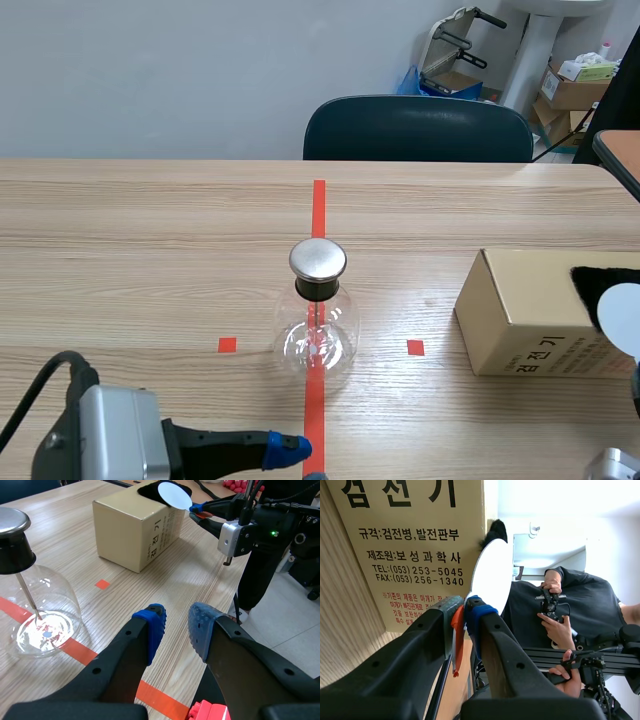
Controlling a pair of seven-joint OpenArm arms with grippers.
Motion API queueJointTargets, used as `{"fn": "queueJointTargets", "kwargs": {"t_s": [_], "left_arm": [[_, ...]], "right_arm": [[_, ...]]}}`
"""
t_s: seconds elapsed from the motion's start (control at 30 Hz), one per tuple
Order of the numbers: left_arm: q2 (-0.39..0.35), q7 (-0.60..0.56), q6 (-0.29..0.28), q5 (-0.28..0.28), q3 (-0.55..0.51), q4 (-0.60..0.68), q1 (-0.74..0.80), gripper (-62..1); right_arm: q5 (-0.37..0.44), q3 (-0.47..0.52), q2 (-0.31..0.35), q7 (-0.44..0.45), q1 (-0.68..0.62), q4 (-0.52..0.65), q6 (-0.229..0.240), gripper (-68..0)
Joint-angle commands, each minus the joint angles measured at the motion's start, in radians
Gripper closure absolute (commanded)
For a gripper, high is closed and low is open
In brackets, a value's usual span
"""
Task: Do the electroscope experiment
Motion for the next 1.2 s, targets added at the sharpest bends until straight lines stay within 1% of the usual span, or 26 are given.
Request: {"fn": "queueJointTargets", "kwargs": {"t_s": [0.0,0.07,0.3,0.4,0.5,0.73,0.83,0.93,1.17], "left_arm": [[0.013,-0.022,0.065,-0.044,-0.068,0.002,-0.050,-14.7],[0.013,-0.030,0.065,-0.043,-0.068,0.002,-0.050,-12.7],[0.013,-0.048,0.066,-0.043,-0.068,0.002,-0.048,-12.6],[0.013,-0.089,0.066,-0.043,-0.068,0.002,-0.034,-12.5],[0.013,-0.128,0.066,-0.031,-0.068,0.002,-0.016,-9.9],[0.013,-0.157,0.069,-0.021,-0.068,-0.004,-0.005,-9.8],[0.013,-0.184,0.069,-0.021,-0.068,-0.015,-0.005,-9.7],[0.013,-0.206,0.069,-0.021,-0.068,-0.032,-0.005,-8.5],[0.013,-0.285,0.069,-0.021,-0.068,-0.077,-0.005,-8.5]], "right_arm": [[0.005,0.000,0.013,-0.004,-0.003,0.014,-0.043,-0.8],[0.005,0.000,0.013,-0.004,-0.003,0.014,-0.043,-0.8],[0.005,0.001,0.013,-0.013,-0.003,0.014,-0.043,-0.8],[0.005,0.001,0.013,-0.013,-0.003,0.014,-0.043,-0.8],[0.007,0.001,0.013,-0.013,-0.002,0.014,-0.043,-0.8],[0.007,0.001,0.014,-0.012,-0.002,0.017,-0.043,-0.8],[0.006,0.001,0.014,-0.035,-0.003,0.045,-0.043,-0.8],[0.006,0.001,0.014,-0.066,-0.003,0.092,-0.043,-0.8],[0.006,-0.012,0.014,-0.132,-0.002,0.199,-0.043,-0.8]]}}
